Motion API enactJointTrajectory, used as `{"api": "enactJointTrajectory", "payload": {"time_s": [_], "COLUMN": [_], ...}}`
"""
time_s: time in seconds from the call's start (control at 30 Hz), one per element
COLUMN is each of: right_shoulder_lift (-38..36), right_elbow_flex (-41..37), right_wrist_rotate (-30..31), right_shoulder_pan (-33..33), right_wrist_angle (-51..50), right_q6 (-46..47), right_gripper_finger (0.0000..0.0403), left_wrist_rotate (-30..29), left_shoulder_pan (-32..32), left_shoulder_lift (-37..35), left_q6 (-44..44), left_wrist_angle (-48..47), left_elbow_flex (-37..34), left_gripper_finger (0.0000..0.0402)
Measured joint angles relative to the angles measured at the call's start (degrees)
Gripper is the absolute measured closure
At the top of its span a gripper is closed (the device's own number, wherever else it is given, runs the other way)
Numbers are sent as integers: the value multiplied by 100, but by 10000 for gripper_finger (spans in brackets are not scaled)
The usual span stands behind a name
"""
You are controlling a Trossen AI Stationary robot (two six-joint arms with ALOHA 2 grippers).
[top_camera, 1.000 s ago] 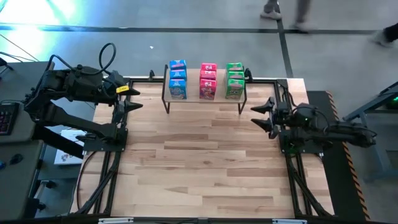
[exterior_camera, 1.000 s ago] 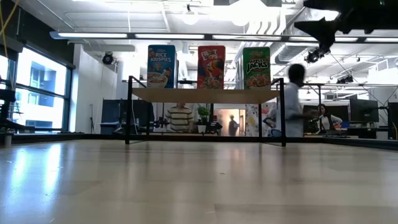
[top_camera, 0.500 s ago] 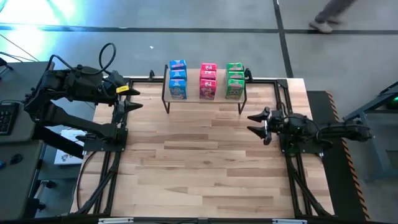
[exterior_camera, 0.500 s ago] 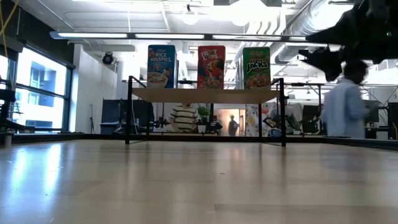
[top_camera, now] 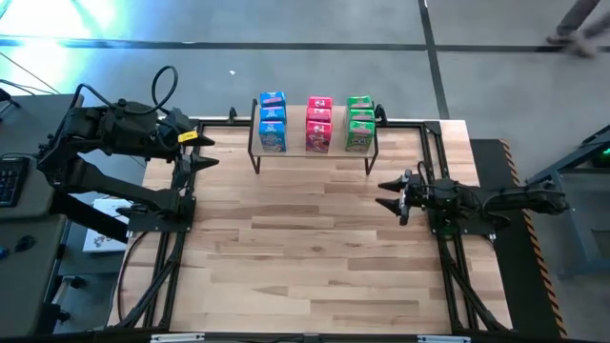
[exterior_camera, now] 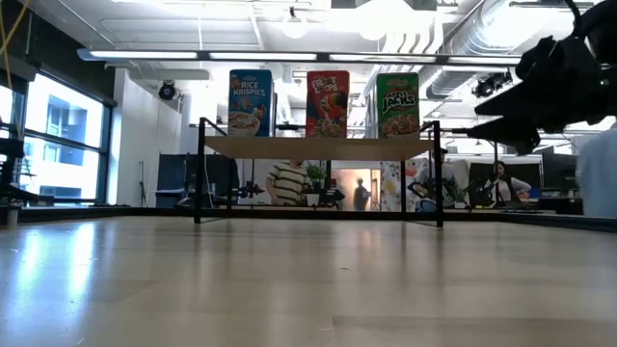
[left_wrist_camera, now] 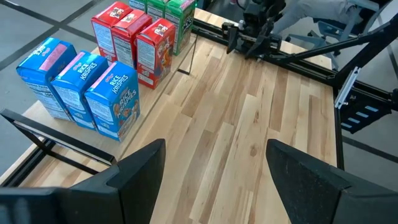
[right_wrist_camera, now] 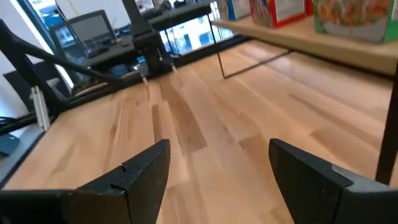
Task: Stack cereal on shelf
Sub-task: Return to Home Position
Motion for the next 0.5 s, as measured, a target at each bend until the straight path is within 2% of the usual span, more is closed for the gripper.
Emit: {"api": "enactJointTrajectory", "payload": {"time_s": [0.3, 0.5], "right_shoulder_lift": [2, 2], "right_elbow_flex": [0, 0], "right_wrist_rotate": [-69, -136], "right_shoulder_pan": [0, 0], "right_wrist_angle": [-116, -130], "right_q6": [1195, 1127], "right_gripper_finger": [137, 137], "left_wrist_rotate": [-1, 0], "left_shoulder_pan": [2, 2], "left_shoulder_lift": [0, 2], "left_q6": [2, 2], "left_wrist_angle": [-1, -2], "left_elbow_flex": [0, 0], "left_gripper_finger": [131, 131]}}
